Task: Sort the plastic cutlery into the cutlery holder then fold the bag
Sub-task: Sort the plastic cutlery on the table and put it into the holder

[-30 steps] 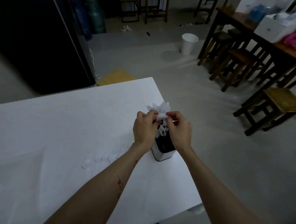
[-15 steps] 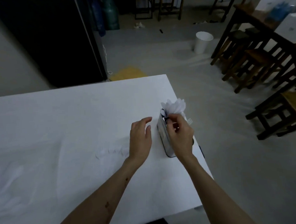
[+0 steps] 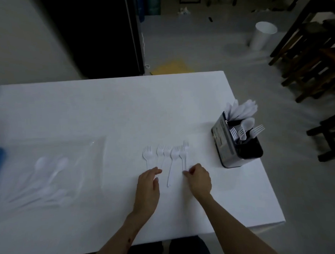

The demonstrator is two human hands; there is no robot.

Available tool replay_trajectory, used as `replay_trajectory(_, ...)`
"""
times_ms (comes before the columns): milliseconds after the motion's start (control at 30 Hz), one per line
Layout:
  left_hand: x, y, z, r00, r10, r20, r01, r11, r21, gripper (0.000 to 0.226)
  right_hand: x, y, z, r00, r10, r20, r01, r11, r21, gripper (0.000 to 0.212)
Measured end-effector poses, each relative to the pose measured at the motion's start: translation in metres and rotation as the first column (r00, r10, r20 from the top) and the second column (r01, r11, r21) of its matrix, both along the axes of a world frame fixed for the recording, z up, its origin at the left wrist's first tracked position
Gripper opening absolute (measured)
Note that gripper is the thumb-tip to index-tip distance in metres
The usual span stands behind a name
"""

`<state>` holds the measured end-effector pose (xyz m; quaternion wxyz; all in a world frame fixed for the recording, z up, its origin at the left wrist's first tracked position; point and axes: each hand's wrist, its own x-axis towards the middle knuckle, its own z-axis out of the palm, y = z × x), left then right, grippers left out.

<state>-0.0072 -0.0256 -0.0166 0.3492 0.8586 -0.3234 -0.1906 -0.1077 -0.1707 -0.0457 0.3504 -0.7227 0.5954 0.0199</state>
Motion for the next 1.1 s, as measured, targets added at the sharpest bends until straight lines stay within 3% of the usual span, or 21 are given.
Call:
replay_trajectory(133,0.006,0.009,-0.001,0.996,-0.038,-0.086,0.038,0.999,0.002,0.03,0.003,-0.001,0.003,0.986,-0.152,0.066,0.147,0.986,0.078,0.02)
replay_trajectory(233,0.01,0.004,0.001,0.982,-0.015,-0.186,0.012,1.0,-0.02,0.027,-0.001,0.006,0.012,0.932,-0.248,0.266,0.235,0.969,0.079,0.018)
replay_trajectory(300,0.013,-0.007,0.009,0.944,0.045,-0.326,-0.059,0.998,-0.035,0.027,-0.003,0.014,0.02,0.882,-0.236,0.408,0.203,0.971,0.123,0.019)
replay_trajectory(367,0.017,-0.021,0.017,0.847,0.102,-0.522,-0.125,0.992,-0.008,0.032,-0.003,0.021,0.03,0.855,-0.174,0.488,0.065,0.971,0.232,0.018)
replay_trajectory(433,0.023,-0.038,0.02,0.659,0.145,-0.738,-0.197,0.98,0.017,0.034,-0.001,0.026,0.036,0.852,-0.088,0.516,-0.094,0.944,0.317,0.016)
replay_trajectory(500,0.028,-0.049,0.021,0.467,0.187,-0.864,-0.312,0.949,0.037,0.024,0.0,0.029,0.036,0.864,-0.023,0.502,-0.167,0.929,0.33,0.016)
replay_trajectory(567,0.032,-0.053,0.021,0.399,0.256,-0.88,-0.426,0.902,0.07,0.022,0.003,0.03,0.033,0.897,-0.028,0.441,-0.089,0.966,0.242,0.021)
replay_trajectory(667,0.035,-0.046,0.02,0.396,0.308,-0.865,-0.486,0.87,0.087,0.021,0.009,0.026,0.023,0.983,-0.04,0.182,0.053,0.996,-0.068,0.025)
replay_trajectory(800,0.034,-0.032,0.012,0.408,0.315,-0.857,-0.454,0.884,0.11,0.022,0.014,0.025,0.012,0.998,0.016,-0.058,-0.022,0.995,-0.095,0.017)
replay_trajectory(1033,0.033,-0.025,0.004,0.38,0.292,-0.878,-0.427,0.897,0.114,0.021,0.014,0.023,0.012,0.996,-0.062,-0.064,0.055,0.993,-0.102,0.014)
replay_trajectory(1100,0.032,-0.026,0.004,0.367,0.272,-0.889,-0.421,0.901,0.102,0.02,0.011,0.02,0.013,0.999,-0.046,0.027,0.049,0.994,-0.095,0.01)
